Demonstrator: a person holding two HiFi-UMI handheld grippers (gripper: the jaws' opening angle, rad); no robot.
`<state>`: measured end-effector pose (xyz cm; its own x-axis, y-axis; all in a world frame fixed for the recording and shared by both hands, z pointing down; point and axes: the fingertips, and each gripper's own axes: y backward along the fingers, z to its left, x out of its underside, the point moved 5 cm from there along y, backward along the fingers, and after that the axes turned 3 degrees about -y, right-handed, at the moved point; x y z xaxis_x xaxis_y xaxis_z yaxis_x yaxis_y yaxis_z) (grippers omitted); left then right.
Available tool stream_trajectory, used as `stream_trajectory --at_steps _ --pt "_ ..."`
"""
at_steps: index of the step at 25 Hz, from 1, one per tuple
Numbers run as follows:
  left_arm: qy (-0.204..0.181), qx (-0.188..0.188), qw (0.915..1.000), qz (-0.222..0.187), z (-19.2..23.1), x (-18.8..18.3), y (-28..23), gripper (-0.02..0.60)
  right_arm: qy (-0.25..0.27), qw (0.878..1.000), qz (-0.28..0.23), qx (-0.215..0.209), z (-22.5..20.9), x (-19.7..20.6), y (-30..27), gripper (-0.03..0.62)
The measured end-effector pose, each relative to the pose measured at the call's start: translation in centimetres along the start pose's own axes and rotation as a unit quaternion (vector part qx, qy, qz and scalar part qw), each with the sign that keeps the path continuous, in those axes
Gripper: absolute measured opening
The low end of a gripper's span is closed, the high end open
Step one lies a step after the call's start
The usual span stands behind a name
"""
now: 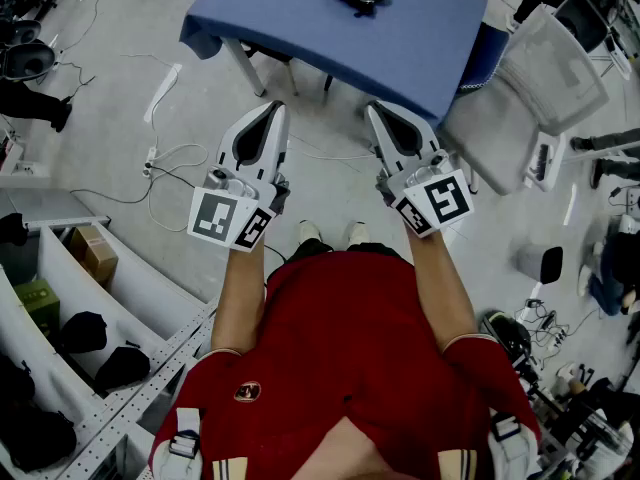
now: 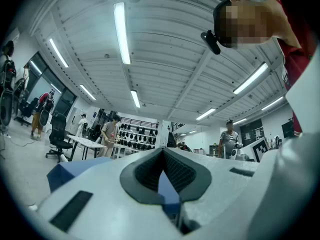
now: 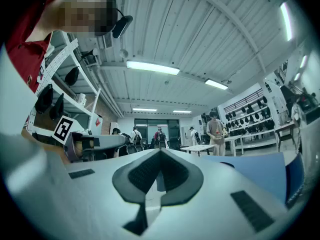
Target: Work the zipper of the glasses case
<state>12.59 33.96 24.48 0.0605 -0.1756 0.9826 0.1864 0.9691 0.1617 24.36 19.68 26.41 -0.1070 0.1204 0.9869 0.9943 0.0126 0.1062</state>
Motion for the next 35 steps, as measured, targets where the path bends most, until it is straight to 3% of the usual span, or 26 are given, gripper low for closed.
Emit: stream_trajectory --at_steps 10,23,35 --pt "0.009 0.013 0.9999 -0.004 3.3 0.0 0.6 0.008 -0.005 1.000 -0.010 0.011 0.5 0.1 -2.5 -0.006" --pt "0.030 0.029 0.9989 -0.022 7.9 -0.1 3.9 0.008 0.010 0.998 0.017 0.057 2.9 1.2 -4.5 -0.006" --pt "0.029 0.024 0.9993 -0.008 10.3 1.0 2.0 0.008 0.012 0.997 0.020 0.077 -0.5 2.1 -6.7 -0.006"
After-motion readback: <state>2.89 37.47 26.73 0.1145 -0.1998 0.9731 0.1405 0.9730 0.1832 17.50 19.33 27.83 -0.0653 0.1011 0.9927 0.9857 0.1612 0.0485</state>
